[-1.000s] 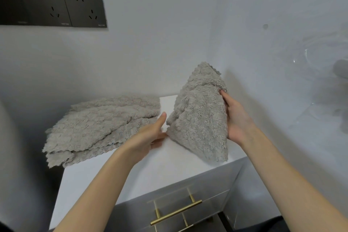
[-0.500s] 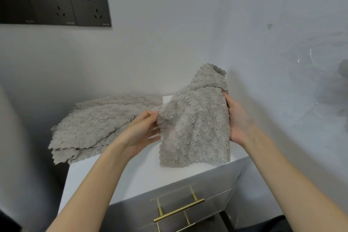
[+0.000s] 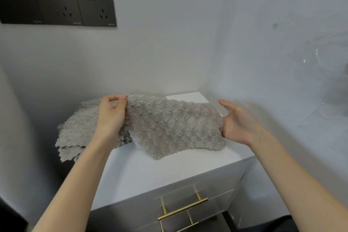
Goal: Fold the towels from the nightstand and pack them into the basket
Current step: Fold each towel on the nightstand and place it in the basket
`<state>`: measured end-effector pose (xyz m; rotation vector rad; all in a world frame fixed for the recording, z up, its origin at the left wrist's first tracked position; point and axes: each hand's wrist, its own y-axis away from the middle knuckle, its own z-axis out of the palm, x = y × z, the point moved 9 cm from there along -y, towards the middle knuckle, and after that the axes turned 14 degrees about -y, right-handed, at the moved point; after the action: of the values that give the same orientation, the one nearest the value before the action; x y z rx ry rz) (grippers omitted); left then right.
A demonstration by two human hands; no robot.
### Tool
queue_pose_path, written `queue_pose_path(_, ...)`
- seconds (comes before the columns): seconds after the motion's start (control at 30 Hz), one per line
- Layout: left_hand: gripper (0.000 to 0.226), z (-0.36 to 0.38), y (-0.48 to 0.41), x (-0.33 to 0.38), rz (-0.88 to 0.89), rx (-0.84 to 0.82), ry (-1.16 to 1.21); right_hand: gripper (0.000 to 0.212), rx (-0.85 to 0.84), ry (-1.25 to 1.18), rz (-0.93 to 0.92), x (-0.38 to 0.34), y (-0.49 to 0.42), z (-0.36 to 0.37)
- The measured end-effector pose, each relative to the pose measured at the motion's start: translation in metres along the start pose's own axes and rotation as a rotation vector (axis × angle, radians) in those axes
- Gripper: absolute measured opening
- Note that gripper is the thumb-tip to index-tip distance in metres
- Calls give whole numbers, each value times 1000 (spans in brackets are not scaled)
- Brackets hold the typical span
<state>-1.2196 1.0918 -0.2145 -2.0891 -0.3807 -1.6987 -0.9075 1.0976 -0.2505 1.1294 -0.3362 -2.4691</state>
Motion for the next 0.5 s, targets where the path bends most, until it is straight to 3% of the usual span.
queue_pose_path(0.17,12,-9,0,7,124,19,-87,39,167,363,106,18,-7,-27)
queue_pose_path(0.27,18,-12,0,11,171,14,-133,23,161,487,138,22,-6,-30)
queue_pose_path(0.43,19,-15,2,11,133,-58,-148,42,77,514,-112,-1,-8,-19)
queue_pose_path(0.5,34,-14,4,13,160,-124,-221,46,55,427,-244,-17,-5,-16)
